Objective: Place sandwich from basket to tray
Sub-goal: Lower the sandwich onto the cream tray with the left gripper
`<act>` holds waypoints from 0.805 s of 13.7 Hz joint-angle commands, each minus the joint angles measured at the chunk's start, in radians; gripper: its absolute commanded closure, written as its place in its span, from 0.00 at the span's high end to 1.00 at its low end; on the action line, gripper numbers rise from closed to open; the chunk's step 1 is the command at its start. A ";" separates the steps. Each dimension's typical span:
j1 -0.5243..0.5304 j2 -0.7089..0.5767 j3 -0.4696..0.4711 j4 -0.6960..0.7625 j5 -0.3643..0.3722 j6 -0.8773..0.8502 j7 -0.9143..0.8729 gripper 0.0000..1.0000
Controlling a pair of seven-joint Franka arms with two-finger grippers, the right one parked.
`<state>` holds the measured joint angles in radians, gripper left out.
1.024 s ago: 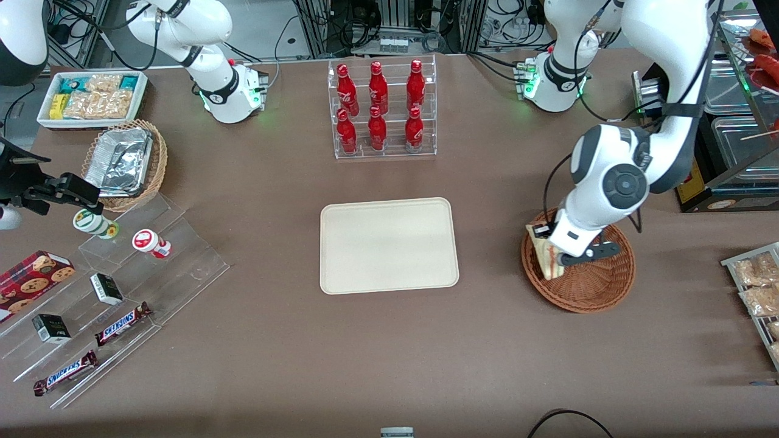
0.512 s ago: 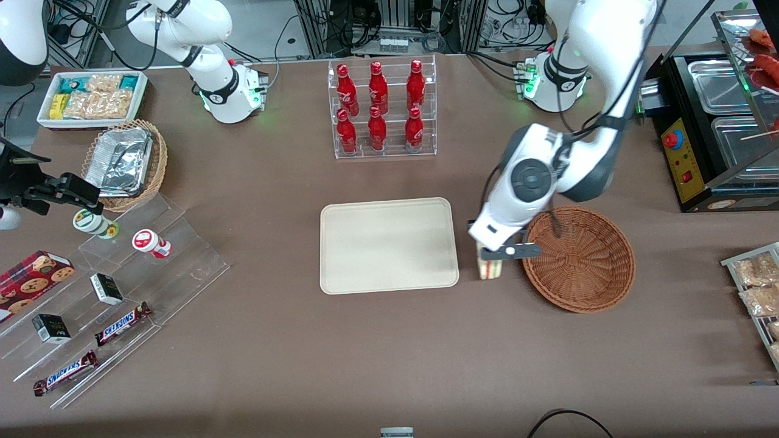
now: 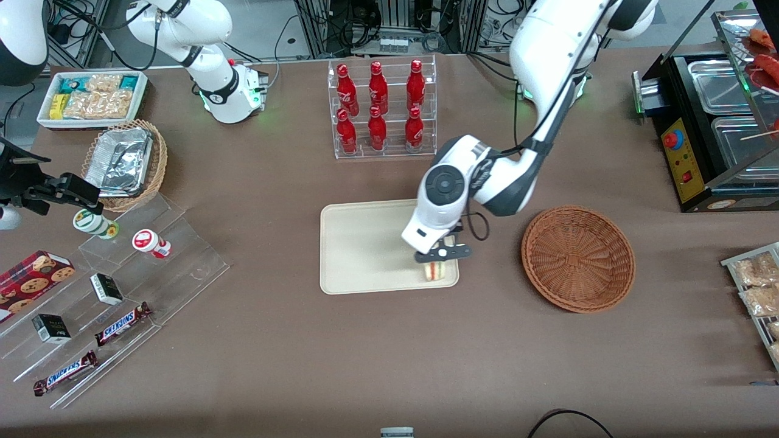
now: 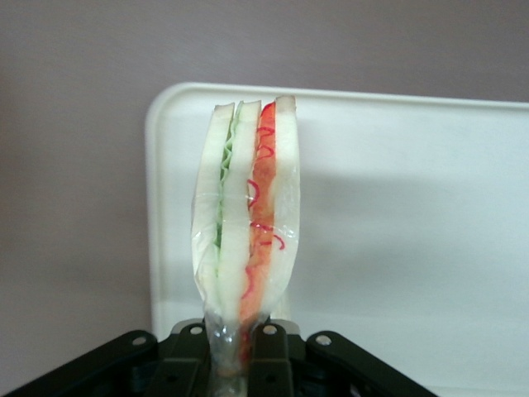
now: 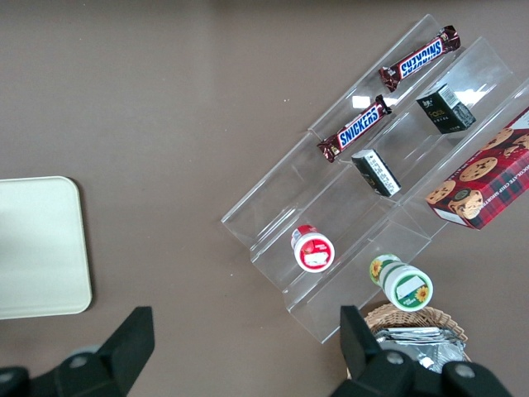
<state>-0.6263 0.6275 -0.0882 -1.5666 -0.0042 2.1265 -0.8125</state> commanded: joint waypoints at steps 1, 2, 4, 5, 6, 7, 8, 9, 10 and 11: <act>-0.053 0.058 0.015 0.091 -0.016 -0.030 -0.059 0.00; -0.062 0.078 0.015 0.115 -0.016 -0.030 -0.072 0.00; -0.085 0.115 0.015 0.160 -0.016 -0.030 -0.076 0.00; -0.090 0.135 0.013 0.187 -0.017 -0.036 -0.076 0.00; -0.093 0.144 0.008 0.203 -0.022 -0.037 -0.076 0.00; -0.093 0.149 -0.002 0.204 -0.037 -0.037 -0.073 0.00; -0.093 0.156 -0.005 0.209 -0.039 -0.037 -0.070 0.00; -0.093 0.161 -0.010 0.211 -0.039 -0.037 -0.066 0.00; -0.092 0.167 -0.011 0.218 -0.043 -0.039 -0.065 0.00; -0.093 0.169 -0.012 0.224 -0.063 -0.040 -0.063 0.00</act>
<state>-0.7087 0.7721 -0.1059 -1.3964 -0.0327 2.1192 -0.8750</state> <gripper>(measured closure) 0.850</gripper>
